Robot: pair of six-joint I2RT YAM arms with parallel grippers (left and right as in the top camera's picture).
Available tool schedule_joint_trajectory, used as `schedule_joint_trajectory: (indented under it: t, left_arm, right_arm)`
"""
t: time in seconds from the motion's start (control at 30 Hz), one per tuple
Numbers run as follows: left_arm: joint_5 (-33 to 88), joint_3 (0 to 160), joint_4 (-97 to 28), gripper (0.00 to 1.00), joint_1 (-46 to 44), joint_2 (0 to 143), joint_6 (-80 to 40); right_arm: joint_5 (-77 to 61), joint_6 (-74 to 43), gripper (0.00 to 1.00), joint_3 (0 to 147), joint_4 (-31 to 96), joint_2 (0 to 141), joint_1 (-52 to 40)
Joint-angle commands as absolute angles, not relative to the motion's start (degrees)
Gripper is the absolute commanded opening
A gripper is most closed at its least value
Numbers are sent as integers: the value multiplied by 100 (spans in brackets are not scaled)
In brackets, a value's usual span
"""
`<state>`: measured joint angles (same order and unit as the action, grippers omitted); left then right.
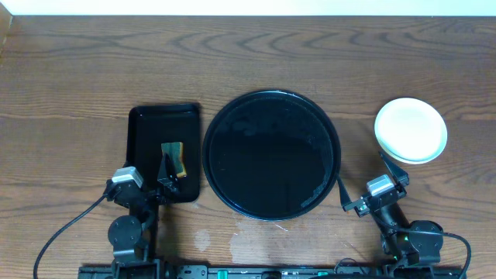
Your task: Clean dirty plates on tray and stack at the side
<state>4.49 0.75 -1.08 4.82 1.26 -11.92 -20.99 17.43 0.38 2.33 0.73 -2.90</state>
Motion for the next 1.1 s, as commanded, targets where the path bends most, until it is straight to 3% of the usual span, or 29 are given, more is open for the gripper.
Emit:
schedule_joint_trajectory:
  t: [0.0, 1.07]
  left_arm:
    - [530, 27, -362, 92, 508, 137, -1118]
    - [530, 27, -364, 92, 508, 69, -1120]
  right_arm:
    - [-2102, 1804, 99, 32, 259, 64, -233]
    - [-2102, 1804, 99, 32, 259, 64, -233]
